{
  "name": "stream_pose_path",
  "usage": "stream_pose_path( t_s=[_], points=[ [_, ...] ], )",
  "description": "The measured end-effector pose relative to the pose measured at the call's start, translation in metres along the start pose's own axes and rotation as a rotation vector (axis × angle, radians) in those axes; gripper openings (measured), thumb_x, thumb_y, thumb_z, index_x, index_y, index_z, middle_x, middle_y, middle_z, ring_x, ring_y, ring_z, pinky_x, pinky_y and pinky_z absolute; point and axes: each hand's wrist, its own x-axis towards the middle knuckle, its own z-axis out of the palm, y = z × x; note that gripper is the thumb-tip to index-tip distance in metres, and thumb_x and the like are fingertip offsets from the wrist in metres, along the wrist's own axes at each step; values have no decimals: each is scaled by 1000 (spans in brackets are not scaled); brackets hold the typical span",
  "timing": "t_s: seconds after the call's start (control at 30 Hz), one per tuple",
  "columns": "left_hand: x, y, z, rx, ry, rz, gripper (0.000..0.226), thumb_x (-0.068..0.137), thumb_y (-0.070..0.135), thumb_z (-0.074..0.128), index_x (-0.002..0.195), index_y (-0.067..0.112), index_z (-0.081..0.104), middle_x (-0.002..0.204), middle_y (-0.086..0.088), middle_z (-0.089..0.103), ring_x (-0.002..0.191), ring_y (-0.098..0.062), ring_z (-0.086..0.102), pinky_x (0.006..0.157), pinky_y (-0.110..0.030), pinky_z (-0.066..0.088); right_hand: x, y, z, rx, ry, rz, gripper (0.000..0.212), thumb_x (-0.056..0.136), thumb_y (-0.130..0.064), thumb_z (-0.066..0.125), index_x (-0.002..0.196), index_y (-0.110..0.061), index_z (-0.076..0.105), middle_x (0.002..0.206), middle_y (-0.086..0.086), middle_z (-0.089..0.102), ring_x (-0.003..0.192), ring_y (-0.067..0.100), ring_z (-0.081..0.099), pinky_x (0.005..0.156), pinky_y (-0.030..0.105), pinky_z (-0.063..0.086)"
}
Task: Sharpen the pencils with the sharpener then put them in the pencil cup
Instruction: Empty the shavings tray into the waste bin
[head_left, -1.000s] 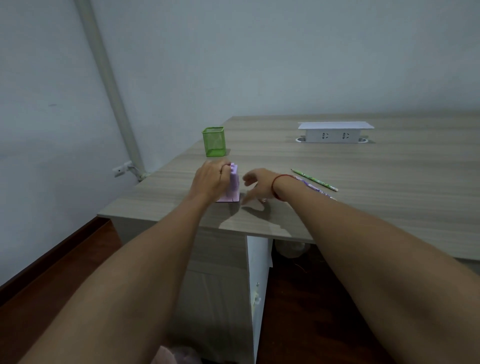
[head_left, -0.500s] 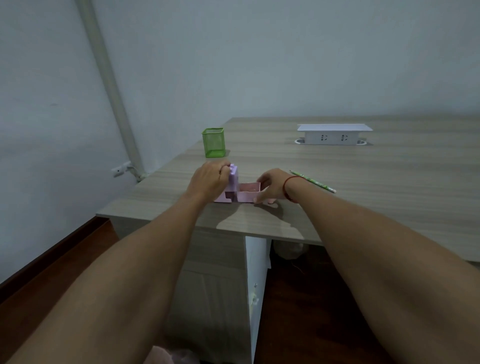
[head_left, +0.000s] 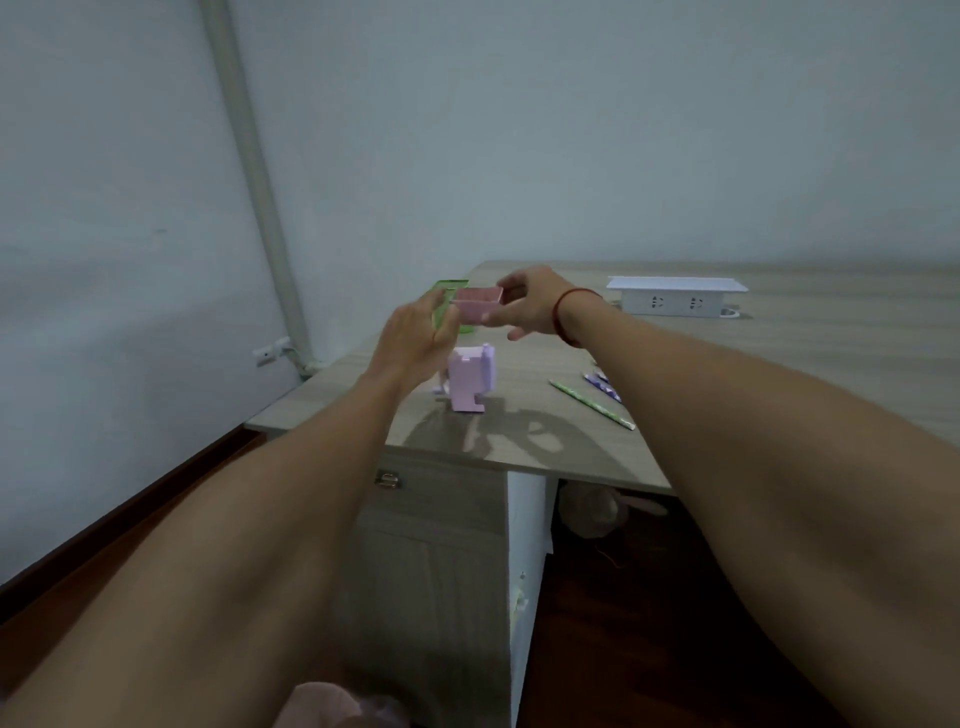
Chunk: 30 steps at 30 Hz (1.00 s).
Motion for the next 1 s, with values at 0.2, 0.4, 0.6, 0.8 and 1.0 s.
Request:
stream_pose_path(
  t_s=[0.2,0.4,0.6,0.8,1.0],
  points=[
    [-45,-29,-63,-50,145,-187,36,92,24,39,120,14,59,93,-8,65,84,-23,59,69,-27,42,-3,-66,68,-7,-155,-82,55,83,-9,71,134,-6,51,131,7,58,110,25,64,89,32,57],
    [-137,-108,-113,48,212,-387,38,93,25,44,127,10,52,119,-12,64,107,-27,62,93,-35,49,-10,-83,198,-10,-365,-96,48,86,-8,66,131,-3,51,123,8,59,99,24,64,91,39,56],
    [-243,-191,-99,40,163,-683,37,88,24,46,120,11,58,109,-9,69,100,-24,64,82,-25,46,-16,-24,339,41,-572,72,52,86,-9,65,135,-6,47,134,9,51,98,29,67,88,41,58],
    [-319,-247,-45,-2,49,-938,26,89,20,48,103,7,65,101,-13,69,96,-28,62,72,-20,38,-21,57,435,8,-706,255,56,89,-6,59,142,-5,40,145,11,41,113,34,61,89,42,56],
    [-362,-288,-9,-214,-10,-1246,36,87,30,43,94,10,72,72,-9,72,72,-19,62,72,-28,51,-25,116,494,-4,-810,471,45,88,-19,56,130,-5,51,117,9,52,96,22,57,74,34,59]
  ],
)
